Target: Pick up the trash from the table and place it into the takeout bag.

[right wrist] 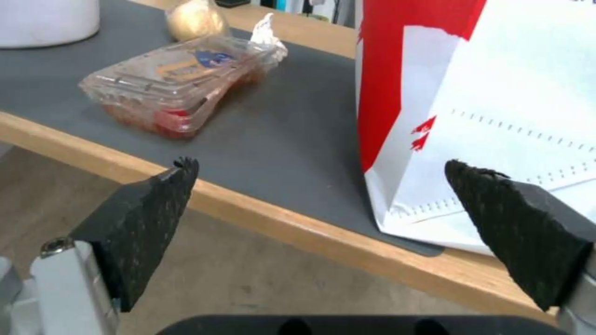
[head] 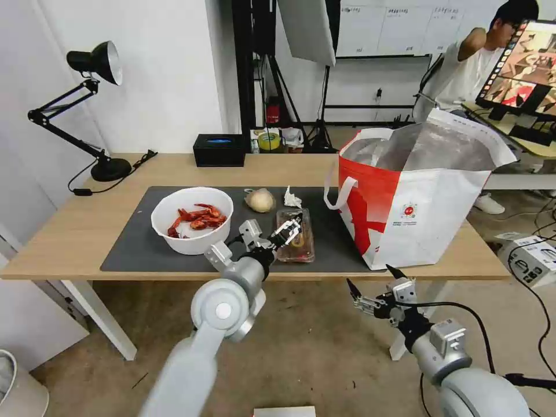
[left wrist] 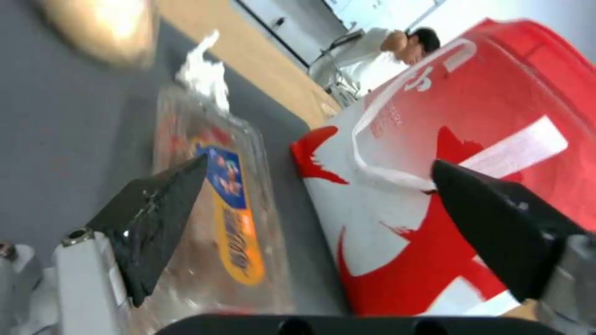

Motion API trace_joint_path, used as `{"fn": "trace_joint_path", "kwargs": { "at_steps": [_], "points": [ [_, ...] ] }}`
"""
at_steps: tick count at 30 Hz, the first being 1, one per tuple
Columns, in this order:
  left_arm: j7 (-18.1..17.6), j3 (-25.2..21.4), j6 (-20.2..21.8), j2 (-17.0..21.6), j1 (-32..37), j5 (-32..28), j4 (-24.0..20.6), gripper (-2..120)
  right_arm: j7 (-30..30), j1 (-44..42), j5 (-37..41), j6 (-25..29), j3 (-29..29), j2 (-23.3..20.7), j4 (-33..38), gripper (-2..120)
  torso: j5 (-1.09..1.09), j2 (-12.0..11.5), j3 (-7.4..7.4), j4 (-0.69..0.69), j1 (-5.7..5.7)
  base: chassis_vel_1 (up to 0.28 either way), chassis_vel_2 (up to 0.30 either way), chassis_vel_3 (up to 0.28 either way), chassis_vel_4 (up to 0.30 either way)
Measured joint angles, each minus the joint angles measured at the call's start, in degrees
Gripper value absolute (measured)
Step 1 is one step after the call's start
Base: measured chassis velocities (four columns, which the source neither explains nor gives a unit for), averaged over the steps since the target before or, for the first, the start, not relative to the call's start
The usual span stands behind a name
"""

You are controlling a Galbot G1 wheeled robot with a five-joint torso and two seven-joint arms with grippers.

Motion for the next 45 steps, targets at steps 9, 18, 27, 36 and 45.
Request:
{"fn": "trace_joint_path", "kwargs": {
  "at_steps": [9,18,27,36,45],
  "points": [
    [16.45,3.93,-1.52,11.96,-5.27,20.05,4.58,59,1.14,0.68,4.01,0.98,-0.36,-0.01,0.46,100,0.0,0.0,0.0,0.0,0.0,0.0,0.0,0.0,0.0],
    [25.85,7.92,-3.41,19.27,-8.9,23.87,6.52,29,1.34,1.44,4.68,1.43,-0.44,-0.33,0.03,100,0.0,-0.01,0.0,0.0,0.0,0.0,0.0,0.0,0.0],
    [37.52,15.42,-5.91,25.97,-15.93,26.86,9.8,0,4.92,2.1,14.25,-1.1,-0.92,-0.5,1.3,100,0.01,-0.01,0.0,0.0,0.0,0.0,0.0,0.0,0.0],
    [36.99,20.53,-5.41,25.83,-21.42,26.71,13.03,0,5.48,2.18,15.19,-1.22,-0.9,-0.59,1.12,100,0.01,-0.01,0.0,-0.01,0.0,0.0,0.0,0.0,0.0],
    [36.73,24.98,-5.38,24.47,-25.76,26.41,16.86,0,5.4,3.35,18.29,-1.21,-0.78,-1.42,1.08,100,0.01,-0.01,0.0,-0.01,0.0,0.0,0.0,0.0,0.0]
  ]
}}
